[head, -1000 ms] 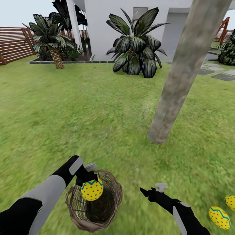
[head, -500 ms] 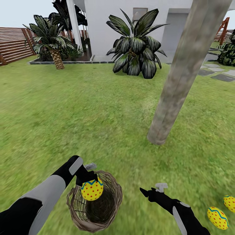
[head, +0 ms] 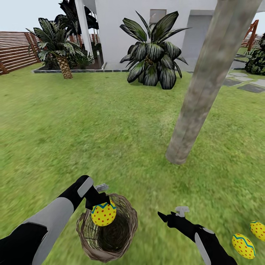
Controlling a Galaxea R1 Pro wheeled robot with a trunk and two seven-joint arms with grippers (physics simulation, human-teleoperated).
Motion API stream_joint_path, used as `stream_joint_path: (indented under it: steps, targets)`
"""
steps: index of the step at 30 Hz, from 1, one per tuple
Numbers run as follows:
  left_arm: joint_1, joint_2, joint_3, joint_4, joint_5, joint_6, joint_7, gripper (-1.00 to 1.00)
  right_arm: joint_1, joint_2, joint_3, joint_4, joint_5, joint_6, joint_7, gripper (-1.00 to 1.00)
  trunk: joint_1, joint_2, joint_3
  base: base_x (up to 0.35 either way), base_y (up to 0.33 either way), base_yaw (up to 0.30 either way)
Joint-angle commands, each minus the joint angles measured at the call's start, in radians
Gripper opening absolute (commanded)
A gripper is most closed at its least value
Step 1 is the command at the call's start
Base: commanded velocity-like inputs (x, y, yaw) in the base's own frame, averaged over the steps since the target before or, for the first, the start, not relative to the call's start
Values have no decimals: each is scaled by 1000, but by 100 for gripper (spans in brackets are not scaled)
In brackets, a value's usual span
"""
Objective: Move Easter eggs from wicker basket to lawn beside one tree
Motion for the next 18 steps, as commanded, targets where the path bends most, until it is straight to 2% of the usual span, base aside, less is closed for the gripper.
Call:
stream_joint_path:
  steps: [1,12,18]
  targets:
    - [0,1,-6,-2,9,2,6,-100,0,0,-2,-1,-9,9,4,100,-4,7,2,0,0,0]
    - [0,5,-6,-14,10,2,5,-100,0,-1,-2,0,-9,9,4,100,-46,84,37,0,0,0]
    - [1,8,-10,-27,51,2,5,-100,0,-1,-2,0,-9,9,3,100,-50,91,40,0,0,0]
